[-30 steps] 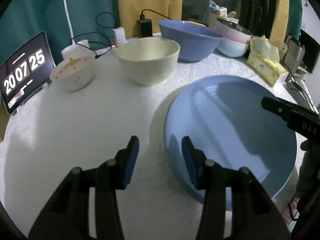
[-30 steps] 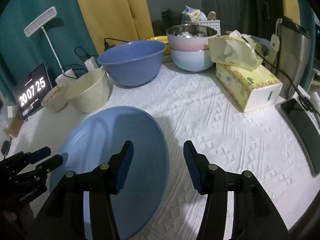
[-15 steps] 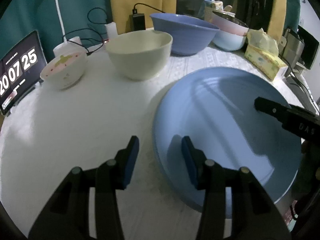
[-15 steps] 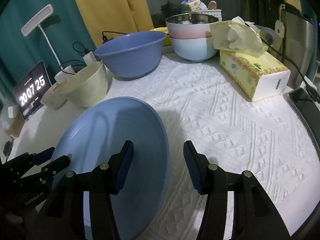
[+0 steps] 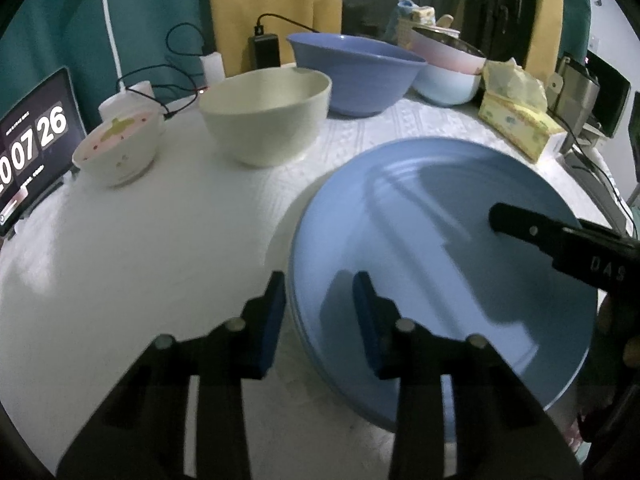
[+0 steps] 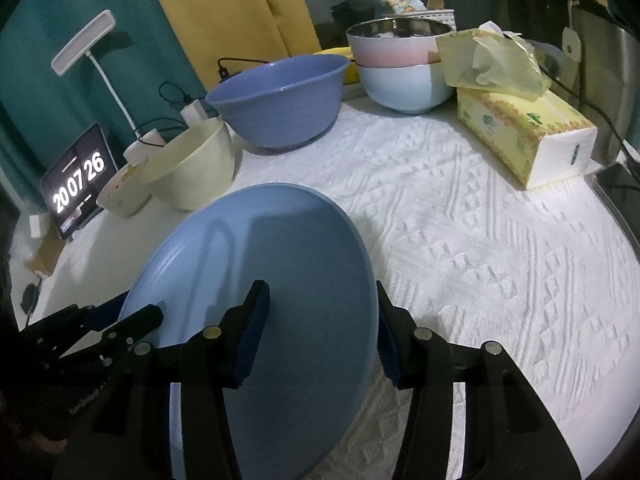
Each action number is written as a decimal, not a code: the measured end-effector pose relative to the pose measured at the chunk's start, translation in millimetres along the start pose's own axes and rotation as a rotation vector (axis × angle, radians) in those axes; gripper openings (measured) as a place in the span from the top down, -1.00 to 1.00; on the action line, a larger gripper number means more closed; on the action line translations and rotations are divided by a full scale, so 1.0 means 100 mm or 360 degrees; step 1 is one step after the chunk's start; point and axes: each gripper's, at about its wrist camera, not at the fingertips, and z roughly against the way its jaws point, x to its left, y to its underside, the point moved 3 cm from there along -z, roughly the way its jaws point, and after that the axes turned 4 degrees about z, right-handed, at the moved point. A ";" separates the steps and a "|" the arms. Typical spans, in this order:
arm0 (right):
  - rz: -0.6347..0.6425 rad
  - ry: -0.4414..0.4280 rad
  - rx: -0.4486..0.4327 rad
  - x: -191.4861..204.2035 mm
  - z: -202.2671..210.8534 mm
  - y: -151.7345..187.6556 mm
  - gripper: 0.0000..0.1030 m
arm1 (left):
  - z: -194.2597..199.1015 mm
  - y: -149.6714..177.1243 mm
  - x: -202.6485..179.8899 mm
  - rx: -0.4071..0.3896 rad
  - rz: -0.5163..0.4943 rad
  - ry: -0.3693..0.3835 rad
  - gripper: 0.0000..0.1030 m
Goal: Organize plates and bowls
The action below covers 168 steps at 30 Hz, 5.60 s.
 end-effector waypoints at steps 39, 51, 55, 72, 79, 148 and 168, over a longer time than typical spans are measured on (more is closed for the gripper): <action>0.0218 -0.0066 -0.0059 0.98 0.13 -0.14 0.07 | 0.58 0.15 0.87 -0.0113 0.0175 -0.0061 0.35; 0.0311 -0.0097 -0.0033 1.46 -0.03 -0.16 0.07 | 0.64 0.23 1.38 -0.0123 0.0268 -0.0092 0.35; 0.0347 -0.0111 -0.0021 1.64 -0.10 -0.17 0.07 | 0.66 0.27 1.54 -0.0131 0.0297 -0.0109 0.35; 0.0452 -0.0212 0.0085 2.25 -0.51 -0.15 0.07 | 0.64 0.46 2.20 -0.0089 0.0434 -0.0204 0.35; 0.0449 -0.0251 0.0145 2.32 -0.69 -0.09 0.07 | 0.59 0.52 2.30 -0.0046 0.0441 -0.0241 0.35; 0.0254 -0.0016 -0.0281 0.36 0.33 -0.97 0.01 | 0.67 -0.81 0.30 -0.0355 0.0158 0.0028 0.12; 0.0295 0.0072 -0.0278 0.14 -0.14 -1.56 -0.08 | 0.24 -1.60 0.06 -0.0460 0.0109 0.0001 0.11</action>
